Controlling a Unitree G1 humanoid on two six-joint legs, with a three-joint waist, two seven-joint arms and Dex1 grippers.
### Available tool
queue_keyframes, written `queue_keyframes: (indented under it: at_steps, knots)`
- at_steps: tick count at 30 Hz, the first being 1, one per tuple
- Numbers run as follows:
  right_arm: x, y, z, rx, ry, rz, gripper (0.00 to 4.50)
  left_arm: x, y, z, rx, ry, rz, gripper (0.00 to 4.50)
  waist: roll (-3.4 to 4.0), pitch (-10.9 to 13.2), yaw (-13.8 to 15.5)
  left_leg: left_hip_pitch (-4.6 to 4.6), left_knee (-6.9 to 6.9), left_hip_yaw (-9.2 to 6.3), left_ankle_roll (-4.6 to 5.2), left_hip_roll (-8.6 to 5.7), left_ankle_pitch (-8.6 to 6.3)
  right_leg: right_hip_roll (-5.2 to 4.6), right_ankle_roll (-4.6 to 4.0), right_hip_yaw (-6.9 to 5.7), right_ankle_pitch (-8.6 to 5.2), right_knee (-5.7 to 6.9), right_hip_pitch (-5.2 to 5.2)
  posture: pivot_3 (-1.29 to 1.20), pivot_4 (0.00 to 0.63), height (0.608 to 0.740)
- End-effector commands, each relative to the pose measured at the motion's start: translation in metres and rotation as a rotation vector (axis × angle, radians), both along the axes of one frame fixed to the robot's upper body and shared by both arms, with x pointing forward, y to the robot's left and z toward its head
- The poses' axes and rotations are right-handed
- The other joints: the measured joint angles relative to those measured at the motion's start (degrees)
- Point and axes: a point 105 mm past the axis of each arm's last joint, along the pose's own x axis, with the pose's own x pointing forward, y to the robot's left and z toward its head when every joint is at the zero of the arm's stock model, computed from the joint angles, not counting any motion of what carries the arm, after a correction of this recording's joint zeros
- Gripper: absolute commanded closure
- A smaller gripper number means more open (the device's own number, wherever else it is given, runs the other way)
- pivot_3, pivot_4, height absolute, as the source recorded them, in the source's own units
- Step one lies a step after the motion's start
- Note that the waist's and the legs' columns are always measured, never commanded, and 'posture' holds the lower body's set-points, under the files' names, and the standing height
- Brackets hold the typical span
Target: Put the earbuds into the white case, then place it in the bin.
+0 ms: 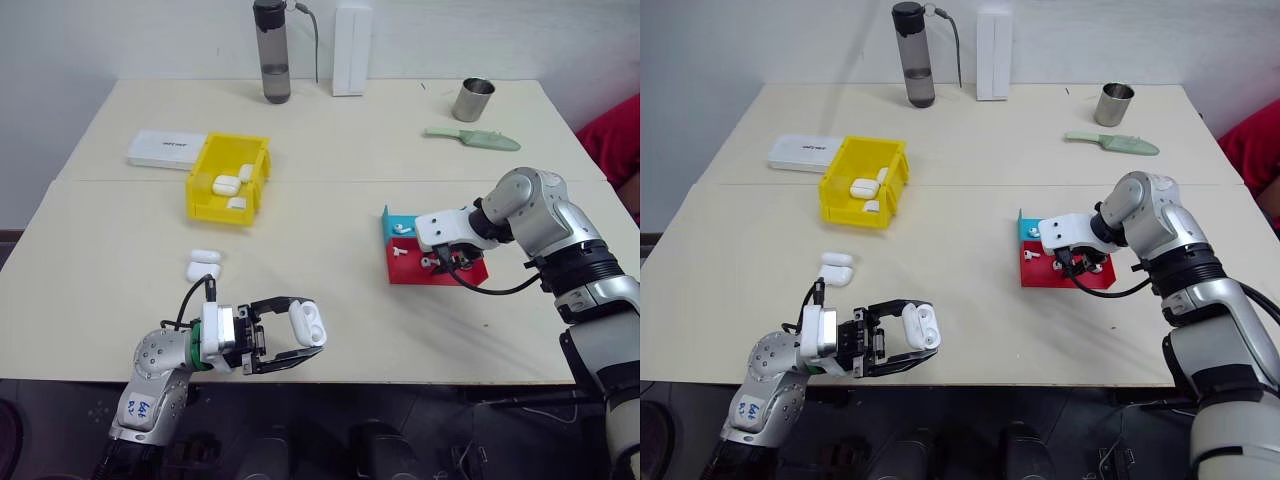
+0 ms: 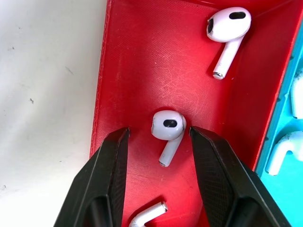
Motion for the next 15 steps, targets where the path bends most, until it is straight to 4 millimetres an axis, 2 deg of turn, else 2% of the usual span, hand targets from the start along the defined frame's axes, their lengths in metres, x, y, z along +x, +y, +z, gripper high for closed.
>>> queue_keyframes:
  at_steps: [1,7,10,13,15]
  knots:
    - [0.0,0.0044,0.0085,0.03,-0.01,0.004,2.51,-0.0036,-0.0007,0.0078,-0.007,-0.046,-0.009,1.69,0.0,0.0,0.0,0.0,0.0,0.0,0.0,0.0,0.0,0.0,0.0,0.0,0.0,0.0,0.0,0.0,0.15,0.74]
    - [0.0009,0.002,0.0067,0.033,-0.01,-0.016,2.51,-0.0036,-0.0012,0.0077,-0.008,-0.046,-0.01,1.69,0.0,0.0,0.0,0.0,0.0,0.0,0.0,0.0,0.0,0.0,0.0,0.0,0.0,0.0,0.0,0.0,0.15,0.74]
    - [0.0007,-0.0008,0.0054,0.027,-0.007,-0.024,3.14,-0.0039,-0.0015,0.0076,-0.007,-0.045,-0.011,1.69,0.0,0.0,0.0,0.0,0.0,0.0,0.0,0.0,0.0,0.0,0.0,0.0,0.0,0.0,0.0,0.0,0.15,0.74]
    - [0.0005,-0.0008,0.0046,0.032,-0.005,-0.029,4.06,-0.0038,-0.0015,0.0076,-0.006,-0.045,-0.011,1.69,0.0,0.0,0.0,0.0,0.0,0.0,0.0,0.0,0.0,0.0,0.0,0.0,0.0,0.0,0.0,0.0,0.15,0.74]
    - [0.0002,-0.0006,0.0041,0.035,-0.003,-0.03,4.08,-0.0041,-0.0017,0.0075,-0.006,-0.045,-0.012,1.69,0.0,0.0,0.0,0.0,0.0,0.0,0.0,0.0,0.0,0.0,0.0,0.0,0.0,0.0,0.0,0.0,0.15,0.74]
